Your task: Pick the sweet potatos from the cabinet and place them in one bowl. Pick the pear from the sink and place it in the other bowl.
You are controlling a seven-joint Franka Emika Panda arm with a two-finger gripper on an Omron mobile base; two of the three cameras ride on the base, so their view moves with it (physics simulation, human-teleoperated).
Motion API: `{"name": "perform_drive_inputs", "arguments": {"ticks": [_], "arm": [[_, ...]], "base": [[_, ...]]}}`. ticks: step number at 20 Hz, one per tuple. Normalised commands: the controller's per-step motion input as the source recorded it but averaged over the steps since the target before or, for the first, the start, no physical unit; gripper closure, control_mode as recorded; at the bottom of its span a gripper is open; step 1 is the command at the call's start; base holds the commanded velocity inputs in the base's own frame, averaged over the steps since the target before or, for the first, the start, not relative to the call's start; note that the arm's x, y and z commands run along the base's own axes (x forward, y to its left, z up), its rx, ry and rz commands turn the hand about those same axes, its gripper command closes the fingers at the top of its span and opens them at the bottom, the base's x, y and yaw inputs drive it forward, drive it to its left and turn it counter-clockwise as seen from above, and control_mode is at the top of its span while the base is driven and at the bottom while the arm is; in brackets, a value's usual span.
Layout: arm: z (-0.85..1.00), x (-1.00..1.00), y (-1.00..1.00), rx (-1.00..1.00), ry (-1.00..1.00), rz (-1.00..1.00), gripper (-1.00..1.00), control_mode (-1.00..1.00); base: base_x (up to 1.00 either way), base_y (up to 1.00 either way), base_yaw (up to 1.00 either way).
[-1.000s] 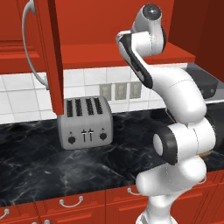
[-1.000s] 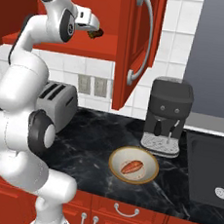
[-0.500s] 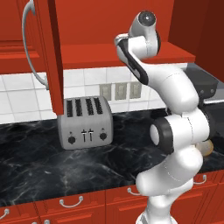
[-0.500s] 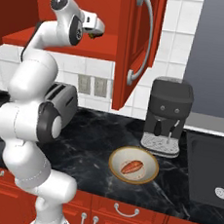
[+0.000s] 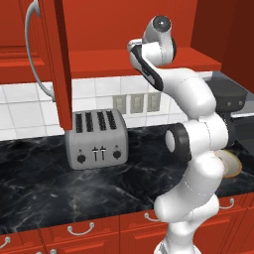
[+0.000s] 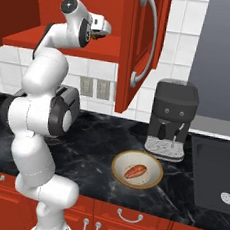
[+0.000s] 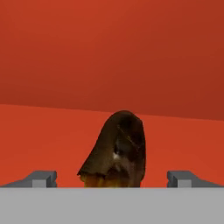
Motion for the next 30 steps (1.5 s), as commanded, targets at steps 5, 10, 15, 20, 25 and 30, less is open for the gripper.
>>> {"name": "perform_drive_inputs", "arguments": {"ticks": [5, 10, 15, 20, 25, 30], "arm": [[-0.13, 0.39, 0.00, 0.00, 0.00, 0.01, -1.00, -1.00], [-0.10, 0.43, 0.00, 0.00, 0.01, 0.00, -1.00, -1.00], [-0.24, 0.22, 0.08, 0.01, 0.02, 0.00, 1.00, -1.00], [-0.32, 0.00, 0.07, 0.03, 0.07, -0.05, 1.00, -1.00], [-0.13, -0.01, 0.02, 0.01, 0.03, -0.05, 1.00, -1.00], [0.04, -0.31, 0.00, -0.05, -0.04, -0.09, 1.00, -1.00]], "base": [[0.00, 0.00, 0.00], [0.00, 0.00, 0.00], [0.00, 0.00, 0.00], [0.00, 0.00, 0.00], [0.00, 0.00, 0.00], [0.00, 0.00, 0.00]]}}
